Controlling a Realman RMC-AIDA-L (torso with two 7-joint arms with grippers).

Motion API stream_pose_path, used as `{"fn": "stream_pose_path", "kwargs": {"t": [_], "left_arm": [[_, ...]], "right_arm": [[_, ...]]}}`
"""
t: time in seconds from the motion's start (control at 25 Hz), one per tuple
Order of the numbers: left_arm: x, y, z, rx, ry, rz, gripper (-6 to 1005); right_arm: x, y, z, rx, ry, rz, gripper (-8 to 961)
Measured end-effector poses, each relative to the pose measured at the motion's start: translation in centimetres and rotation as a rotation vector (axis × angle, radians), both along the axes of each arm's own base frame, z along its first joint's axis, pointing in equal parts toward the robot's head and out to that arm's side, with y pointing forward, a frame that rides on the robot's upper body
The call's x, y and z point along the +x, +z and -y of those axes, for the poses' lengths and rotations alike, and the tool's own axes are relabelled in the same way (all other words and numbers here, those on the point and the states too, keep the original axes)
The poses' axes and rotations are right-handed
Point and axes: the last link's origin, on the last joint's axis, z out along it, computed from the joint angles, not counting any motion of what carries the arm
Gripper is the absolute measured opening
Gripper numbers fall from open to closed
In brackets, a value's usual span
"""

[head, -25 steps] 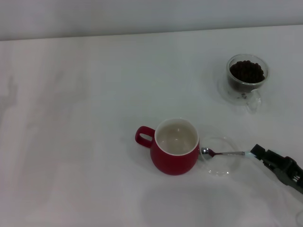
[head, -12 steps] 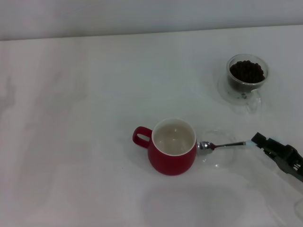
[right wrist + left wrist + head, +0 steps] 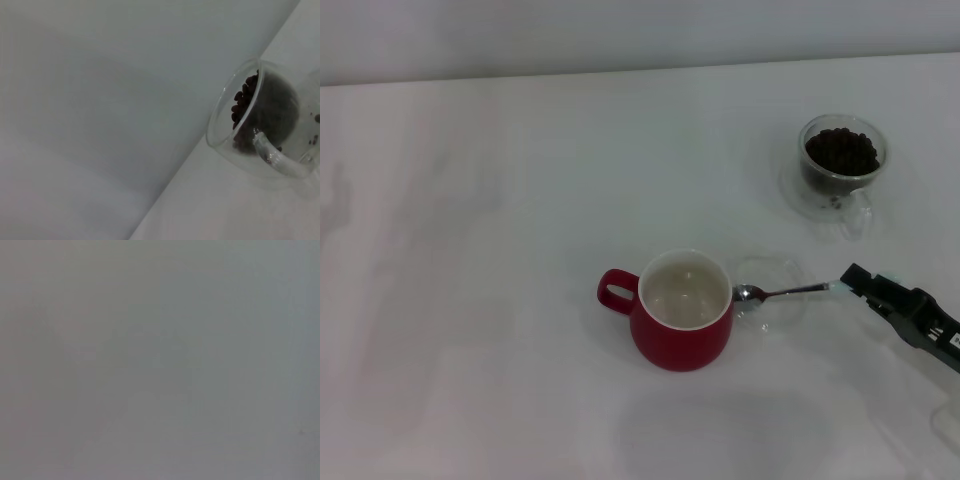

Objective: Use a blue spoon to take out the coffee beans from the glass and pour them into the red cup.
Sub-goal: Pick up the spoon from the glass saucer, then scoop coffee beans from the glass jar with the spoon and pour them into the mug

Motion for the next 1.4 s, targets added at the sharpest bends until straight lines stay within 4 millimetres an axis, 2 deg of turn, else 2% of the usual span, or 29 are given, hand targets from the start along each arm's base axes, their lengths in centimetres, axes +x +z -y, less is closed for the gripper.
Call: {"fn": "stream_pose_path", "kwargs": {"t": [0.56, 0.8, 1.12, 1.4], "left_arm": [[0.1, 0.2, -0.2, 0.005, -0.003, -0.002, 504], [0.0, 0.5, -0.3, 0.019, 0.006, 0.004, 502], [0.1, 0.4, -0.4, 0.020, 0.002, 0.007, 504], [0.0, 0.5, -0.3, 0.022, 0.006, 0.008, 503]], "right_arm": [[1.4, 2.6, 0.9, 0.013, 0.011, 0.032, 145], [1.4, 3.3, 1.0, 0.034, 0.024, 0.024, 144], [0.7, 5.3, -1.4, 0.079, 0.093, 0.041, 144], [0.7, 8.0, -5.1, 0.144, 0.125, 0.125, 145]]}}
